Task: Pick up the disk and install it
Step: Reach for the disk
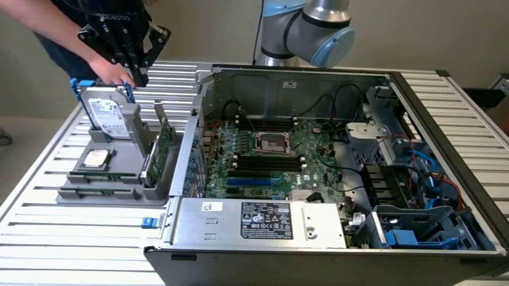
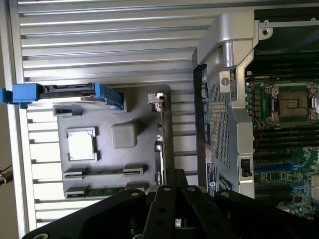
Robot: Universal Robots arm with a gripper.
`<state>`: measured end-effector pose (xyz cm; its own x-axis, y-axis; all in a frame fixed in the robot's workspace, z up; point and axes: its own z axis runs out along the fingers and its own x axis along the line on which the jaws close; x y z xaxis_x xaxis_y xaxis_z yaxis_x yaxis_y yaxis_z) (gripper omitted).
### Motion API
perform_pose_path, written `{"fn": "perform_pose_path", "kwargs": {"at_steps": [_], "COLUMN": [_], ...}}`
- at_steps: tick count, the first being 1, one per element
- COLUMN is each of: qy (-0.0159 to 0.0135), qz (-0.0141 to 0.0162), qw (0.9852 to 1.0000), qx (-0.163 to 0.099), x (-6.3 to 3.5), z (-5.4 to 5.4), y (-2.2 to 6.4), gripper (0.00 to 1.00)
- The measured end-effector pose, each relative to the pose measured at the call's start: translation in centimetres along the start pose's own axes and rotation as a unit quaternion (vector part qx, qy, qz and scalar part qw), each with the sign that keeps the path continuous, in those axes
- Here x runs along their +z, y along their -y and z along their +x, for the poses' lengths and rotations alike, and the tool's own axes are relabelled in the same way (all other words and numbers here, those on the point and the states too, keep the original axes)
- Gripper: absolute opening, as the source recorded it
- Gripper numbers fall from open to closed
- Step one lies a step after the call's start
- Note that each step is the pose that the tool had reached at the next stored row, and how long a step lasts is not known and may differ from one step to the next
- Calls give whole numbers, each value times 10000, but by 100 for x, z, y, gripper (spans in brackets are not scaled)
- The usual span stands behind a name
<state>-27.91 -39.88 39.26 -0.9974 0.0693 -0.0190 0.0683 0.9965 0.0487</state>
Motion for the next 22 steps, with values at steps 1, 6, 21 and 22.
{"fn": "perform_pose_path", "kwargs": {"at_steps": [1, 6, 21, 22], "qy": [1, 0, 0, 0], "qz": [0, 0, 0, 0], "qw": [10000, 10000, 10000, 10000], "qx": [0, 0, 0, 0], "x": [1, 0, 0, -1], "z": [0, 0, 21, 24], "y": [0, 0, 1, 2], "gripper": [11, 11, 11, 11]}}
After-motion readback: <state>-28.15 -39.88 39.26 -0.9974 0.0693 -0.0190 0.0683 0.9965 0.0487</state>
